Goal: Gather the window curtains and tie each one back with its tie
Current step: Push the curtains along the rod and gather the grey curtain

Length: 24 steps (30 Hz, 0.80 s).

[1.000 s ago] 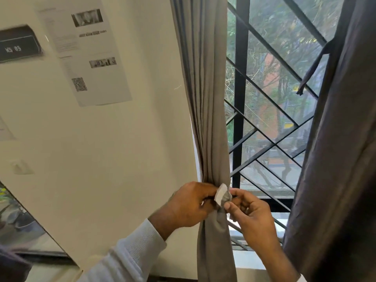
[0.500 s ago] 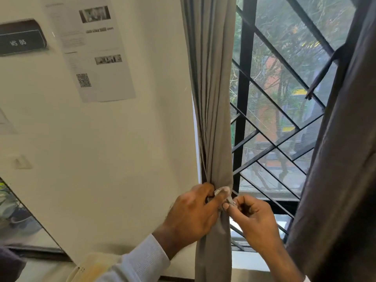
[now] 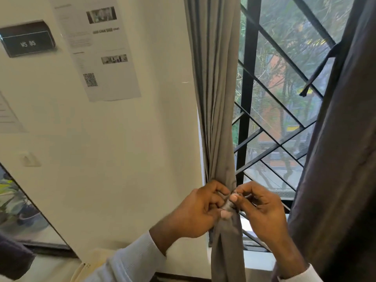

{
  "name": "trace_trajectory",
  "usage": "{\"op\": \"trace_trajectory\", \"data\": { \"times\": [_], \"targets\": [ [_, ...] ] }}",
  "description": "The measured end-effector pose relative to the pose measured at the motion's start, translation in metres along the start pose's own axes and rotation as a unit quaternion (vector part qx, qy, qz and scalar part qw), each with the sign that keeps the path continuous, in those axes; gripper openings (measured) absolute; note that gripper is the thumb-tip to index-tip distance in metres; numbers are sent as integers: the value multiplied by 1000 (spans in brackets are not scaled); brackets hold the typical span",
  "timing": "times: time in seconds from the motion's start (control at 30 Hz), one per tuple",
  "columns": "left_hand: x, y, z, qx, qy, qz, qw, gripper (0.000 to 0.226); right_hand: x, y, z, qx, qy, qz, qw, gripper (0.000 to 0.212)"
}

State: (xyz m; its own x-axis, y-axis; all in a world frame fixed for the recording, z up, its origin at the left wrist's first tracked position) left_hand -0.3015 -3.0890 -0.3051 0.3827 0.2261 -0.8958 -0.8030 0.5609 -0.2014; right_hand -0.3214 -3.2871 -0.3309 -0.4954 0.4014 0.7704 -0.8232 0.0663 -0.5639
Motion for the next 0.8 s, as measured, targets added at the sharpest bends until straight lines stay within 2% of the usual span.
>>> {"op": "trace_trajectory", "data": {
  "times": [0.1, 0.17, 0.23, 0.27, 0.4, 0.47, 0.53, 0.63, 0.73, 0.8],
  "targets": [
    [-9, 0, 4, 102, 160, 47, 981, 42, -2, -6, 3, -21, -53, -53, 997, 13],
    [-16, 3, 4, 148, 170, 41, 973, 53, -3, -10, 6, -11, -57, -66, 996, 15],
    [-16, 4, 0, 141, 96, 25, 985, 61, -3, -11, 8, 10, -49, -71, 996, 16],
    [-14, 4, -4, 117, 50, 4, 992, 58, -4, -11, 9, 15, -45, -78, 996, 17],
    [-1, 10, -19, -7, -92, -105, 990, 26, -12, -7, 9, 12, -48, -113, 992, 18],
    [3, 15, -21, -40, -199, -169, 964, 13, -12, -5, 10, 13, -86, -134, 987, 18],
    [7, 20, -21, -37, -303, -243, 921, 6, -12, -3, 13, 28, -138, -168, 976, 20],
    [10, 27, -18, -49, -409, -305, 859, 19, -14, -1, 20, 84, -195, -206, 955, 17],
    [11, 37, -10, -85, -422, -328, 841, 13, -11, 3, 23, 139, -177, -210, 951, 9],
    [17, 44, -10, -92, -428, -324, 839, 12, -10, 7, 21, 120, -143, -213, 959, 11]
  ]
}}
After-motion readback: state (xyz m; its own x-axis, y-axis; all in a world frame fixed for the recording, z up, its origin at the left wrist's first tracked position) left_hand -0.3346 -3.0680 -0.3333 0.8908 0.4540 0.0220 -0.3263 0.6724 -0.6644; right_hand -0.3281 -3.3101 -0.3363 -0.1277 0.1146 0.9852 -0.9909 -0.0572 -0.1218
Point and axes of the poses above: each hand's wrist, its own y-axis away from the middle knuckle, its own z-axis out of the back of the hand, x = y × z, the point moved 2 cm from there along -y, towards the middle knuckle, and after that the axes turned 12 degrees about y, right-handed, at the moved point
